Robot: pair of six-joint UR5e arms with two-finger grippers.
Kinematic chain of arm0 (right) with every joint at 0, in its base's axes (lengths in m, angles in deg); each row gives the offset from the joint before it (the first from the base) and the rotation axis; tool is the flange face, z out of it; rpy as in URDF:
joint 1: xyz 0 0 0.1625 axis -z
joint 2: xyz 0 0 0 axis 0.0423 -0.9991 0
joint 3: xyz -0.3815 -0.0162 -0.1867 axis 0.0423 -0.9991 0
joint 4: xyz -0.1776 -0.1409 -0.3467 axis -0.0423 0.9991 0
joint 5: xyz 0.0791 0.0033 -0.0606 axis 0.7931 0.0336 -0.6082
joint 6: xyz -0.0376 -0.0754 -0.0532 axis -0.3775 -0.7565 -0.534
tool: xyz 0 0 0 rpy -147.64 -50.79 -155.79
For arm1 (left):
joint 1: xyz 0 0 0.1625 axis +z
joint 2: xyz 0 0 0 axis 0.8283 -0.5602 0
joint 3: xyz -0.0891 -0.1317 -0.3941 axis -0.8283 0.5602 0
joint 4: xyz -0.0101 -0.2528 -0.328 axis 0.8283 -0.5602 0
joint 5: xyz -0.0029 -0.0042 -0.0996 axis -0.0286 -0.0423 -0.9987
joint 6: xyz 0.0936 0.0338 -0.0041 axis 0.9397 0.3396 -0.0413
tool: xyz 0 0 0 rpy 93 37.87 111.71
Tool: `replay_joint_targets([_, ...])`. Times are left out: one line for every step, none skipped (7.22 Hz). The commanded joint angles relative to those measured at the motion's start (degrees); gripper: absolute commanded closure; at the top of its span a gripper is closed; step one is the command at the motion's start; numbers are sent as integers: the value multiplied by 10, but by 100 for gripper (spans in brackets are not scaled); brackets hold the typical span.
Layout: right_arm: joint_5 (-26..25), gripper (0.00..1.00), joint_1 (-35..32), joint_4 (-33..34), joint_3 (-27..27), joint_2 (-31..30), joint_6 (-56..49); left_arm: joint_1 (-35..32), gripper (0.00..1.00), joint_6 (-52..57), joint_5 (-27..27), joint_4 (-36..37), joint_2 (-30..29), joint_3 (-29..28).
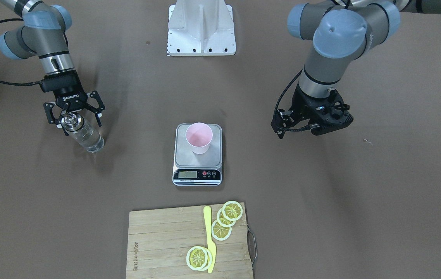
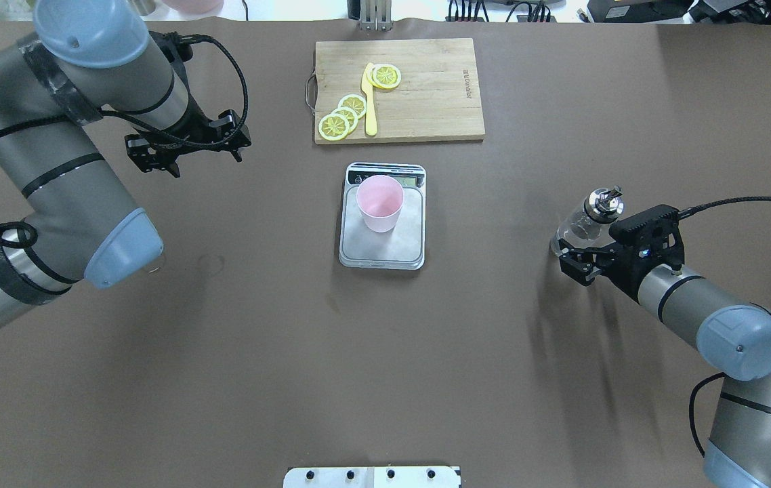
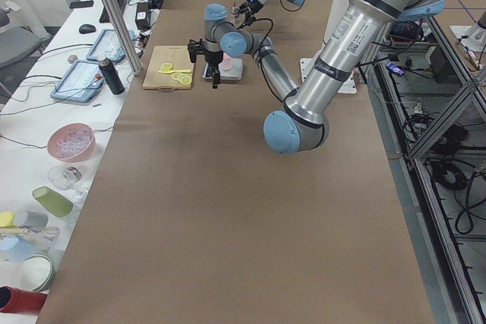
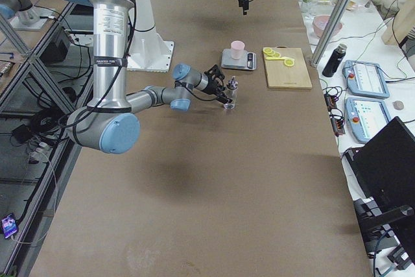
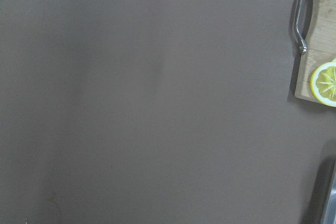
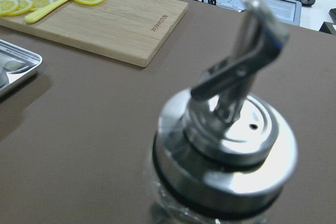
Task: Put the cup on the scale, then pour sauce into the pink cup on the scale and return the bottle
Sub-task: 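Grasp the sauce bottle with the right gripper and lift it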
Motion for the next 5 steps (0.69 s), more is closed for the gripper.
replay_joint_targets([-1, 3, -1, 0, -10, 10, -2, 0, 1, 1, 0, 0, 0, 0])
replay_joint_targets([-1, 13, -2, -1, -10, 11, -6, 0, 1, 1, 0, 0, 0, 0])
replay_joint_targets([-1, 38, -2, -4, -10, 11, -6, 0, 1, 1, 0, 0, 0, 0])
replay_joint_targets([-1, 70, -5, -7, -10, 9, -12, 1, 1, 0, 0, 0, 0, 0])
replay_joint_targets([2, 98, -12, -6, -6, 10, -54, 1, 1, 0, 0, 0, 0, 0])
